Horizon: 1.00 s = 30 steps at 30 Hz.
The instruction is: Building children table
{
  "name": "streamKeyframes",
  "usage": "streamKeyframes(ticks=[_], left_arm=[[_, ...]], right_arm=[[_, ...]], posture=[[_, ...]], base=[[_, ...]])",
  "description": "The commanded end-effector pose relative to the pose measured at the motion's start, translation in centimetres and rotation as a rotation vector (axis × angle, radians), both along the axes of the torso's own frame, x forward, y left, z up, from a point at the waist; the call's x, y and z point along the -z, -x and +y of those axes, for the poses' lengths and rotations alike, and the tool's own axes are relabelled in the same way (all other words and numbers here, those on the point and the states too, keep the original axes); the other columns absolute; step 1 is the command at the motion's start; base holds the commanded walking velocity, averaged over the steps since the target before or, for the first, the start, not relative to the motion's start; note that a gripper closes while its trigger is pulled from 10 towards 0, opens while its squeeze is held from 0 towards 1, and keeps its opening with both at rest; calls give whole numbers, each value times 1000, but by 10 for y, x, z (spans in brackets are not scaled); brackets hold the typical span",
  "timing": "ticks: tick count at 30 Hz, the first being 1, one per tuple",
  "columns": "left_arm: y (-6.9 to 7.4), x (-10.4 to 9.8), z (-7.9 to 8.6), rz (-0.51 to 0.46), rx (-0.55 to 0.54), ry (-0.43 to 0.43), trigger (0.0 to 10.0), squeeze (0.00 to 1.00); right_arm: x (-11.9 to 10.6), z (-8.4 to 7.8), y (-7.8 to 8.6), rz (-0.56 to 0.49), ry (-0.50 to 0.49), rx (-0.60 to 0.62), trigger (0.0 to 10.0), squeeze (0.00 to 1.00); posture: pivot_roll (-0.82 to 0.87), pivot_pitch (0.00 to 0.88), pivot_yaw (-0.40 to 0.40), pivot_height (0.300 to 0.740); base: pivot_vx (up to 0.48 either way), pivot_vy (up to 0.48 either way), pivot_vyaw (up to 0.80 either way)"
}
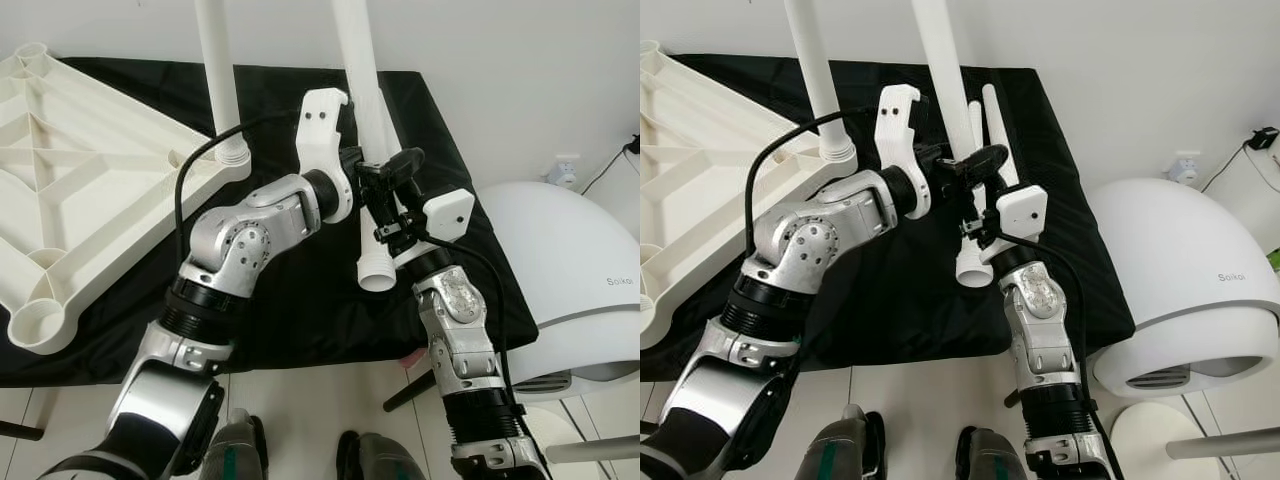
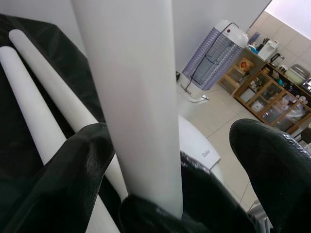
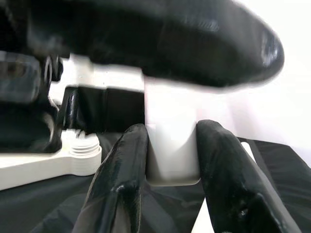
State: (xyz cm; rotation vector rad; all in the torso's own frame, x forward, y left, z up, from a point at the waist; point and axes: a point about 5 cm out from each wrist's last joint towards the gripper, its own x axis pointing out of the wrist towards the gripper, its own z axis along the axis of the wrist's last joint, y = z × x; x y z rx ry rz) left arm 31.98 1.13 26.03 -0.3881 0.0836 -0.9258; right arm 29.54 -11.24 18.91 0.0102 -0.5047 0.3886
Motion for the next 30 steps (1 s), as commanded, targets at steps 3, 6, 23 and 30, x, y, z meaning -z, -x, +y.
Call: streamKeyframes(ticks=[3, 6, 23, 30], left_arm=[[5, -16, -5, -93, 186, 66, 10000, 0], [3, -21, -4, -105, 177, 70, 10000, 0], [-1, -25, -4, -98, 175, 91, 0, 0], [-4, -24, -2, -90, 154, 90, 0, 0]], right_arm=[[-6, 0, 4, -42, 1, -5, 10000, 0], [-5, 1, 4, -40, 3, -4, 10000, 0], [-6, 2, 6, -45, 3, 1, 10000, 0], [-6, 1, 6, -41, -1, 3, 10000, 0]], posture=[[19, 68, 5, 740], [18, 72, 5, 740], [14, 87, 12, 740], [19, 92, 7, 740]], base=[[0, 0, 0], [0, 0, 0], [0, 0, 0], [0, 0, 0]])
